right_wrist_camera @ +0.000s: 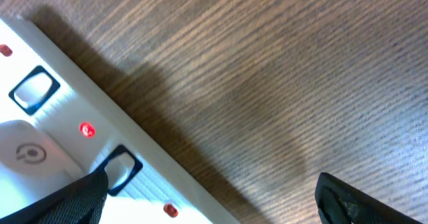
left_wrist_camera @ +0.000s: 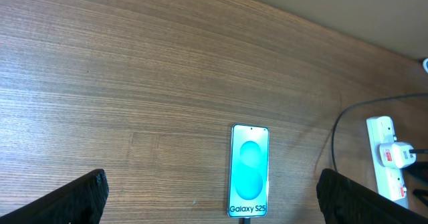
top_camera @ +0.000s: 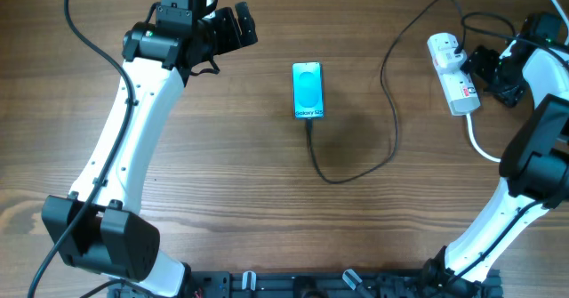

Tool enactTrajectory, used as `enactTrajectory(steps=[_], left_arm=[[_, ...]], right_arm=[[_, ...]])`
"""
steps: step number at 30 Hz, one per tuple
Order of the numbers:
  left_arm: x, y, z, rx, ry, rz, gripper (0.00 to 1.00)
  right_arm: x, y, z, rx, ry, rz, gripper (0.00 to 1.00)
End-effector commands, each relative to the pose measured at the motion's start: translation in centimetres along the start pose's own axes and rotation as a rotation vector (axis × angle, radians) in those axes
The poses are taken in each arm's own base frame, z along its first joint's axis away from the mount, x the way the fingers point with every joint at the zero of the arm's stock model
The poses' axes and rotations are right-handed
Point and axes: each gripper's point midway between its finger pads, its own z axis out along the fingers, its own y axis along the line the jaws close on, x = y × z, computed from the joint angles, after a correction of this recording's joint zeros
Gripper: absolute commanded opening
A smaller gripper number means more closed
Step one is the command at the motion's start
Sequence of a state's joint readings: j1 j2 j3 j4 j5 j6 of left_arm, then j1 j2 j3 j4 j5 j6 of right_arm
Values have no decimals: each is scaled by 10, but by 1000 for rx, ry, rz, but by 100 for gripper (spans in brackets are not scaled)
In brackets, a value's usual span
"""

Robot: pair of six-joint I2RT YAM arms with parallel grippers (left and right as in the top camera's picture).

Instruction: Plug charger to phone and switch on socket

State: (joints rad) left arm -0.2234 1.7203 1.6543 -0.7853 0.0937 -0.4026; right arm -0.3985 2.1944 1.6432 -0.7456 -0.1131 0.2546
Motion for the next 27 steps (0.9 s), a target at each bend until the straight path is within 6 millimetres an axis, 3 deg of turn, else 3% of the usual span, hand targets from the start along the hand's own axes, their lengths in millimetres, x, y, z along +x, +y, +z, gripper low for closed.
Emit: enactTrajectory(steps=[1,3,6,10,13,14,16,18,21,24,27], left_arm=[[-1,2,1,-15,-6,6,100],[-1,2,1,-15,-6,6,100],[-1,2,2,-15,-5,6,100],[-1,2,1,-15,-6,6,100],[-1,2,1,-15,-6,6,100],[-1,2,1,-15,-6,6,100],[-1,2,2,-15,-5,6,100],[-1,2,1,-15,-6,6,100],[-1,2,1,-15,-6,6,100],[-1,2,1,-15,-6,6,100],[-1,2,1,-15,-6,6,100]], right_arm=[[9,-16,-8,118,17,-28,100],[0,-31,-49,229,-54,6,100],[-8,-23,-96,203,-136,30,100],[3,-4,-201,97,-283,121,100],[37,17,-266,3,-349,104,100],[46,20,-275,-6,-357,91,100],[87,43,-304,-67,-392,4,100],[127,61,-315,-132,-412,-89,100],[179,69,-310,-202,-387,-151,99],[205,64,-298,-233,-334,-55,100],[216,55,-290,-227,-285,85,100]])
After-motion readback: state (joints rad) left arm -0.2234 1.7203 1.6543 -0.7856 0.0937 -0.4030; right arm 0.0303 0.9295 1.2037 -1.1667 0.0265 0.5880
